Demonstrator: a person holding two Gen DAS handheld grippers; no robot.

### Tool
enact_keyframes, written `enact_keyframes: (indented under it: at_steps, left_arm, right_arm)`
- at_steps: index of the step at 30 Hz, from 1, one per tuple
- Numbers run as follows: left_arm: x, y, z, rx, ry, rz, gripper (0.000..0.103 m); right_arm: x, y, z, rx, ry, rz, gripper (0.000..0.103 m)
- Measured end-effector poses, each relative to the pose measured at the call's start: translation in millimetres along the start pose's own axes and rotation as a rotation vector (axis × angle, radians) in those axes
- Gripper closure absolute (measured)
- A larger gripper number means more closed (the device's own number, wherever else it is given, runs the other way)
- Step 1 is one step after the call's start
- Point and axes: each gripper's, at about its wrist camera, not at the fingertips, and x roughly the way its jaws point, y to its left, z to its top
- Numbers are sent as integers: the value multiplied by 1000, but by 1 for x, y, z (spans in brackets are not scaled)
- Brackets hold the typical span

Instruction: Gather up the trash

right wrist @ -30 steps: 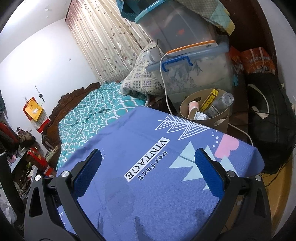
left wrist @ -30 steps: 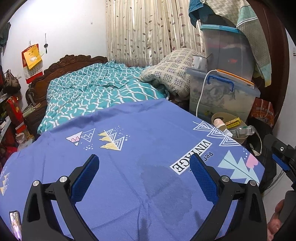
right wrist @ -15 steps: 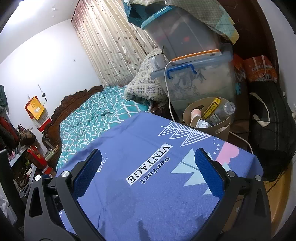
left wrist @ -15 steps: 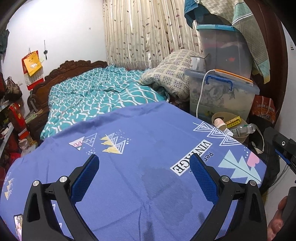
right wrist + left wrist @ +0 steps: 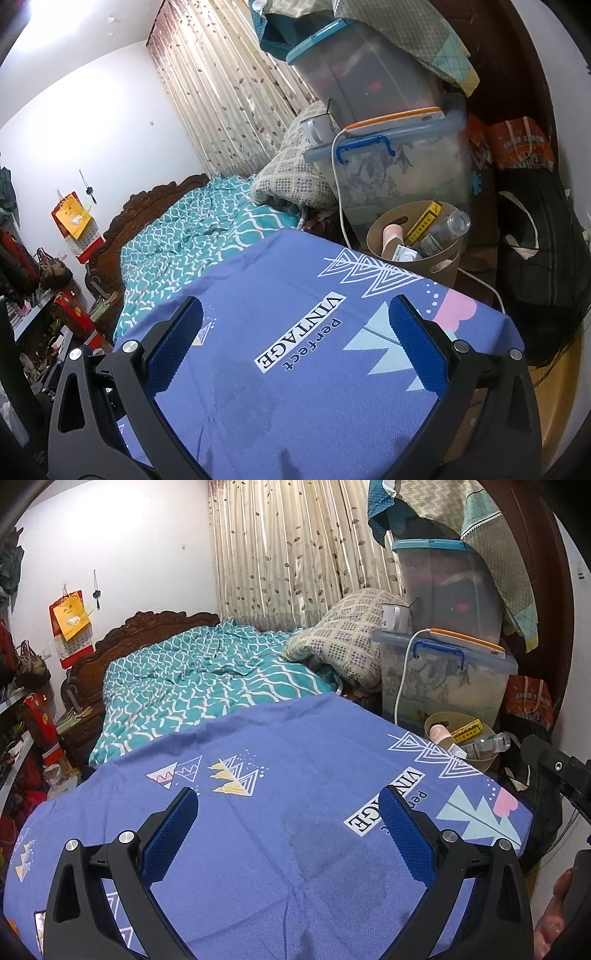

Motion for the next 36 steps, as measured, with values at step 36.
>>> enact_keyframes:
  at_steps: [36]
  left_arm:
    - [-5,-1,-2,32,14,-33,9]
  right_arm:
    - [-7,-1,7,9,-3,-1,3]
